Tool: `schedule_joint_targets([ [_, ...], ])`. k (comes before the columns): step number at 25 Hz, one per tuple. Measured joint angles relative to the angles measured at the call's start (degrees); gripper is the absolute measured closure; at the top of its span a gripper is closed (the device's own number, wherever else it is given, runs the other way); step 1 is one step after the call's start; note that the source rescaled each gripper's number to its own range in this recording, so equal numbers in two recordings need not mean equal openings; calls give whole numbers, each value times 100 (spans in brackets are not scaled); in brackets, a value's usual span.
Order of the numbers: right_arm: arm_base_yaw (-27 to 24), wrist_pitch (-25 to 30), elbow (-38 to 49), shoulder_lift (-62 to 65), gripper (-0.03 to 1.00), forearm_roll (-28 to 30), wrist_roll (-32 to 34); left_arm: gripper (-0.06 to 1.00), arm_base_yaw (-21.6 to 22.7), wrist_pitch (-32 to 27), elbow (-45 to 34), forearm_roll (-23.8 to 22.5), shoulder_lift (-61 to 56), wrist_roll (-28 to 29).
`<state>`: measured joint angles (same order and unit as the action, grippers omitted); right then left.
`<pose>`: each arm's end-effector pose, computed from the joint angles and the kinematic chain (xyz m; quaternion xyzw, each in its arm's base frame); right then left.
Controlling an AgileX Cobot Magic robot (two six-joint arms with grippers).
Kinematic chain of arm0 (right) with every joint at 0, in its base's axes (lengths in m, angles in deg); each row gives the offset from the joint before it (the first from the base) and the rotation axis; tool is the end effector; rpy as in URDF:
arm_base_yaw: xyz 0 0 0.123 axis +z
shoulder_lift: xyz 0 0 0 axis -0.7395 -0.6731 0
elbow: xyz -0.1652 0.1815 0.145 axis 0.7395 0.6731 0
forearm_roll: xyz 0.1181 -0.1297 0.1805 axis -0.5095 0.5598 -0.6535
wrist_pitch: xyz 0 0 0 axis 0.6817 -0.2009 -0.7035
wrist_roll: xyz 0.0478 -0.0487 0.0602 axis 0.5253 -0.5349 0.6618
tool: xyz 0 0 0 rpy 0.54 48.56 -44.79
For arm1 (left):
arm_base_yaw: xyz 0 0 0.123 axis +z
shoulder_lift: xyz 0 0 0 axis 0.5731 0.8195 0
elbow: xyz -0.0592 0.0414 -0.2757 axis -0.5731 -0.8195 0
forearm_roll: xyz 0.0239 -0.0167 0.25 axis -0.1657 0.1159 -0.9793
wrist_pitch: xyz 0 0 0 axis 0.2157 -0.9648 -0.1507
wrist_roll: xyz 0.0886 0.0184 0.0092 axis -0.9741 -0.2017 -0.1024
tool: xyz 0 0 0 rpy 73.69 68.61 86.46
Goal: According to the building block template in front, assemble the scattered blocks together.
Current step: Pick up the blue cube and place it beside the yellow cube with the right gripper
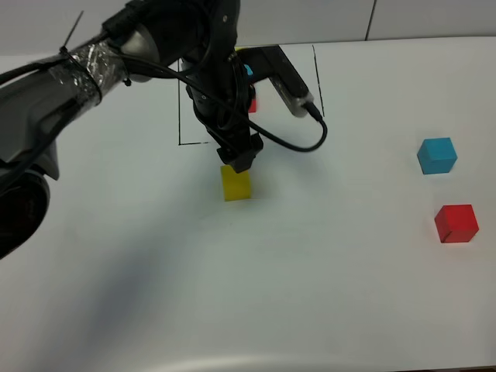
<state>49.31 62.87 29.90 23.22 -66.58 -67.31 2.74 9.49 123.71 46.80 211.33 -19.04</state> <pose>-0.0064 -0.0026 0.2771 0.0106 0.8524 0.0054 0.5227 0.4054 -0.2531 0.2139 0.5226 0.8438 0.0100 0.1219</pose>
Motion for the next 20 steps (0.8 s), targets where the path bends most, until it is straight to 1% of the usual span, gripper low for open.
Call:
schedule_joint_targets([
  [3, 0, 0, 0, 0, 22, 0, 0, -4, 322, -126, 0, -4, -200, 623],
  [6, 0, 0, 0, 0, 22, 0, 0, 0, 726, -149, -57, -4, -386, 947],
  [12, 0, 0, 0, 0, 22, 0, 0, 11, 1501, -119, -736, -50, -1028, 1608],
  [16, 0, 0, 0, 0, 22, 0, 5, 14, 1902, 296, -1459, -307, -1729, 2092],
  [20, 0, 0, 0, 0, 22, 0, 5, 14, 2241, 854, -2294, -337, -2577, 2384],
])
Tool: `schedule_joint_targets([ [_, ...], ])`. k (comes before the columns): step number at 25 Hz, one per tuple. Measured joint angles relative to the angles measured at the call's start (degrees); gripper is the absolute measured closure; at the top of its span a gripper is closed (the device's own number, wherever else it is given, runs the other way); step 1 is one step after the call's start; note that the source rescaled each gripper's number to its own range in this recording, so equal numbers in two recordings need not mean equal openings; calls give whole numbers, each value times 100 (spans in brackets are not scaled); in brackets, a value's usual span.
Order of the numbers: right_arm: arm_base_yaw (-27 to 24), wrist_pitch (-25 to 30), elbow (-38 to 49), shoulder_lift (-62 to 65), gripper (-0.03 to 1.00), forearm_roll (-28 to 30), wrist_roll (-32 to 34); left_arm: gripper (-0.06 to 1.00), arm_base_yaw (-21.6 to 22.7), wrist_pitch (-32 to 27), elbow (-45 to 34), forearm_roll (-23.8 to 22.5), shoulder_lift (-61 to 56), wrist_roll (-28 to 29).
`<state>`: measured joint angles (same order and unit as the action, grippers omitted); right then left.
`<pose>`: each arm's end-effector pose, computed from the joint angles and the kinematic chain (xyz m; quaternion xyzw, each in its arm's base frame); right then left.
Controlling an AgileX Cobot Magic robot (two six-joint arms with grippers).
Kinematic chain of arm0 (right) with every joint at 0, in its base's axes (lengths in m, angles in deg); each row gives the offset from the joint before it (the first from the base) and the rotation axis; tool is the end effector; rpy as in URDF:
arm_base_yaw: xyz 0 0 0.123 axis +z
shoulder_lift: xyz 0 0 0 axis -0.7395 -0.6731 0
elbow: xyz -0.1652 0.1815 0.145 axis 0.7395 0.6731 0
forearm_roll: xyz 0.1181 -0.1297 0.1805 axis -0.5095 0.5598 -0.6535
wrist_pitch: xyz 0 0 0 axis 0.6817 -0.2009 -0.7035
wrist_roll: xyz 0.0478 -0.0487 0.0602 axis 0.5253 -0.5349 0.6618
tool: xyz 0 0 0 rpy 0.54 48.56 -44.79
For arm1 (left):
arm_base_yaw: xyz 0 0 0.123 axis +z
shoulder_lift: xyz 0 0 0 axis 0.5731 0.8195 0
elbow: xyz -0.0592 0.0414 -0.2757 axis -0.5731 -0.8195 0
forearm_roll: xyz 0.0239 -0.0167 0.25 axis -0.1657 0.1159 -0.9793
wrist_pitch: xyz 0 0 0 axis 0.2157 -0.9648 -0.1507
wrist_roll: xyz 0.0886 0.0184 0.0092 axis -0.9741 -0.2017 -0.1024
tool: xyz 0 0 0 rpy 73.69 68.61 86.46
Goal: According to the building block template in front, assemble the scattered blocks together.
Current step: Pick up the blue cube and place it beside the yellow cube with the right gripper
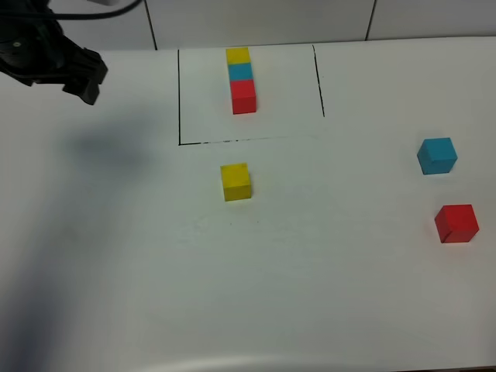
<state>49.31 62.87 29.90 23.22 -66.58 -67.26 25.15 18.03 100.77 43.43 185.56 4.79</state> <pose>-0.0064 -0.0026 0.2771 0.0110 0.8524 0.0057 0.5227 0.3845 -0.0600 0.3021 0.1568 0.9622 0.0338 0.2202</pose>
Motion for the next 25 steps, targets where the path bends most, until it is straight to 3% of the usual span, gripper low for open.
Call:
schedule_joint_targets([
  [9, 0, 0, 0, 0, 22, 0, -5, 14, 250, 993, -2031, -110, -2156, 436],
  [18, 0, 0, 0, 0, 22, 0, -5, 4, 250, 1221, -3887, -121, -4149, 1043],
  [25, 0, 0, 0, 0, 22, 0, -5, 3, 128, 1179, -4613, -102, -5644, 1152],
])
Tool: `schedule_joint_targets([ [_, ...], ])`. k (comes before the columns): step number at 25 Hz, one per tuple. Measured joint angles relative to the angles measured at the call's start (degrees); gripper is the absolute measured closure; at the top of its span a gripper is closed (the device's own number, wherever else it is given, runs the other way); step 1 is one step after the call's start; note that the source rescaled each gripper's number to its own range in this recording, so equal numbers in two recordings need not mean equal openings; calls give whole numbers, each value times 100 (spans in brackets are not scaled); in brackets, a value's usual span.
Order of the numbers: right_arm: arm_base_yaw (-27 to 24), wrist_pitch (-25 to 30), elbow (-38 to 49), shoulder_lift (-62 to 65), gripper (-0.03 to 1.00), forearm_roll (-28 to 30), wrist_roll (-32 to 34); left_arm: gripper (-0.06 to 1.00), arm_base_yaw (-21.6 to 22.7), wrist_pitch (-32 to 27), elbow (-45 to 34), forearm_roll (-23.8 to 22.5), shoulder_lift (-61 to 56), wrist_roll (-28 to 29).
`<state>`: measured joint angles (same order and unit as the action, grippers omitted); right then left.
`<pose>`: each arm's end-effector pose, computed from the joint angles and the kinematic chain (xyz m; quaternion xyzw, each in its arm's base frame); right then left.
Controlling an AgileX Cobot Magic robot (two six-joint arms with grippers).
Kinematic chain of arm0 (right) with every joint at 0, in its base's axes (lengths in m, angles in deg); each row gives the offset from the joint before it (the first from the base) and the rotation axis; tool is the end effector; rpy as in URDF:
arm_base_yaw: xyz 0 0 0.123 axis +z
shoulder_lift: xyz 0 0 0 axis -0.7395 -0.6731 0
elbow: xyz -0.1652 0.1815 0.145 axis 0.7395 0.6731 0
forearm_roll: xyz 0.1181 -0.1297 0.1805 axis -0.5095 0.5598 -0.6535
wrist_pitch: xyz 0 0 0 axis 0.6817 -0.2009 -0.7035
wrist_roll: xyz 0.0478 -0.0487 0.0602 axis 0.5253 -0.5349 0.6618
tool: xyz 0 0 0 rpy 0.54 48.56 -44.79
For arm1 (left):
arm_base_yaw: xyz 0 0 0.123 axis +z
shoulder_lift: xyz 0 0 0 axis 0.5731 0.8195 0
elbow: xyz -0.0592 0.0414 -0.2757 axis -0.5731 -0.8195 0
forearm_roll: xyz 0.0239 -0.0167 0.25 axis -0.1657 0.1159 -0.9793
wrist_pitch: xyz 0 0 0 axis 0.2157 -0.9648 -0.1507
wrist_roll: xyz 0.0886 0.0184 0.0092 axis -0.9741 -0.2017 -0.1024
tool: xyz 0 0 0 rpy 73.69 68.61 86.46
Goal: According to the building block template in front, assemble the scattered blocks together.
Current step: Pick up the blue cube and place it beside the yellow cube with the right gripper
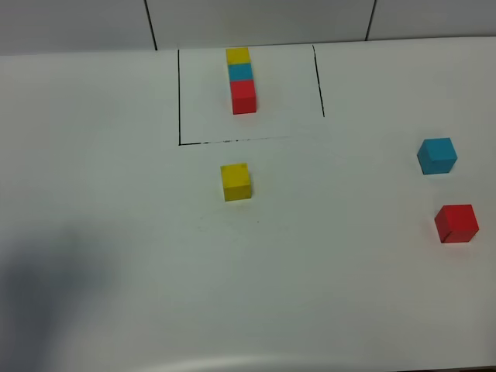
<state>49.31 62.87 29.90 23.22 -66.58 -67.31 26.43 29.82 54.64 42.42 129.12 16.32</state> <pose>-0.0064 -0.0026 0.2771 0.0106 0.8524 0.0054 0.5227 0.1466 -0.0153 0.3305 0.0498 0.9131 0.0014 0.4047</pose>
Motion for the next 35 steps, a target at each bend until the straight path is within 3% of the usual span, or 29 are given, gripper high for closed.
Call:
schedule_joint_targets([
  [13, 0, 0, 0, 0, 22, 0, 0, 4, -1, -981, -324, 574, -2169, -159],
  [17, 0, 0, 0, 0, 22, 0, 0, 4, -1, -1014, -620, 863, -2748, -250],
  [23, 0, 0, 0, 0, 22, 0, 0, 6, -4, -999, -1202, 867, -3602, -309],
  [35, 0, 0, 0, 0, 22, 0, 0, 9, -4, -1019, -1433, 867, -4628, -377],
])
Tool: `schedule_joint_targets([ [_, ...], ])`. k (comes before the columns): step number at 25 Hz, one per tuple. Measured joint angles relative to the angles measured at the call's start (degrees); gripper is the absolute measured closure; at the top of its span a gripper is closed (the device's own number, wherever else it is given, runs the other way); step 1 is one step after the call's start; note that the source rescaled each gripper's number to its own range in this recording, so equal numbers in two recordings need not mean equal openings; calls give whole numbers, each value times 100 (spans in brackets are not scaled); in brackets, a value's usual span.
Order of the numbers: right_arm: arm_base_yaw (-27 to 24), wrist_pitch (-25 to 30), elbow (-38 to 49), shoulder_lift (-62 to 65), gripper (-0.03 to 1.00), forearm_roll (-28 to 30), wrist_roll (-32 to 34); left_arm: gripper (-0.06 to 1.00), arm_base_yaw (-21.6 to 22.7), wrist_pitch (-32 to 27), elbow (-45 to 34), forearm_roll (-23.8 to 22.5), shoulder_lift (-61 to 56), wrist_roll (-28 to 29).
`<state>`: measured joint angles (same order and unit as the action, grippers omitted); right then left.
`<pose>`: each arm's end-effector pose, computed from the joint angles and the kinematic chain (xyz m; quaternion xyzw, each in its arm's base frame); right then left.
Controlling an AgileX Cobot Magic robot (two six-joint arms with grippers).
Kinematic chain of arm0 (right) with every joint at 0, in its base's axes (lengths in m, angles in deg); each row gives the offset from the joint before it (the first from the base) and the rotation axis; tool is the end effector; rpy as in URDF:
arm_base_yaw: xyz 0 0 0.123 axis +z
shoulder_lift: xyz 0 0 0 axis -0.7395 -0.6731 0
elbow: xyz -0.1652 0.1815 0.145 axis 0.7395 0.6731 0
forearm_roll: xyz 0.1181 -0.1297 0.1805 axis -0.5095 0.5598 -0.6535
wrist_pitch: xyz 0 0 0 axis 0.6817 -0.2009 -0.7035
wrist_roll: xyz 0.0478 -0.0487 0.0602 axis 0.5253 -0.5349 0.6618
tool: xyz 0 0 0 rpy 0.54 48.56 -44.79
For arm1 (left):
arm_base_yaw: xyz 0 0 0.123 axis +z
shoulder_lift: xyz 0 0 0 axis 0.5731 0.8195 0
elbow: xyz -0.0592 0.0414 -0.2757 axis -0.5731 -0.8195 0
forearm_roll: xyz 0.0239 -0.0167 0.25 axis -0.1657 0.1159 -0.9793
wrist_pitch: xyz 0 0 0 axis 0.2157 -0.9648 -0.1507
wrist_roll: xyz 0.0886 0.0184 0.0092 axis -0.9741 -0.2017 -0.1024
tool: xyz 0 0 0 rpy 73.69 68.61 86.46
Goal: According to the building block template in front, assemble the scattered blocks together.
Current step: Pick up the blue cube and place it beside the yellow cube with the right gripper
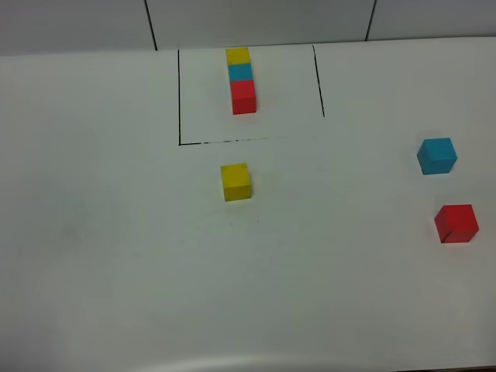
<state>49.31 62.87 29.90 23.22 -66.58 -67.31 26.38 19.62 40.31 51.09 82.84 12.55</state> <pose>-0.0064 -0.0026 0.2771 0.0106 0.8524 0.0054 0.5227 -0.0076 -0.0027 0.2925 0.0574 0.8208 -0.0712 0.5638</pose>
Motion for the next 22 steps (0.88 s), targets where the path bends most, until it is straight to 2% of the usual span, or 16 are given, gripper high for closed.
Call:
schedule_joint_targets([
  [7, 0, 0, 0, 0, 22, 0, 0, 9, 0, -440, -157, 0, 0, 0],
  [19, 0, 0, 0, 0, 22, 0, 0, 10, 0, -446, -157, 0, 0, 0],
  [22, 0, 0, 0, 0, 22, 0, 0, 10, 150, -446, -157, 5, 0, 0],
])
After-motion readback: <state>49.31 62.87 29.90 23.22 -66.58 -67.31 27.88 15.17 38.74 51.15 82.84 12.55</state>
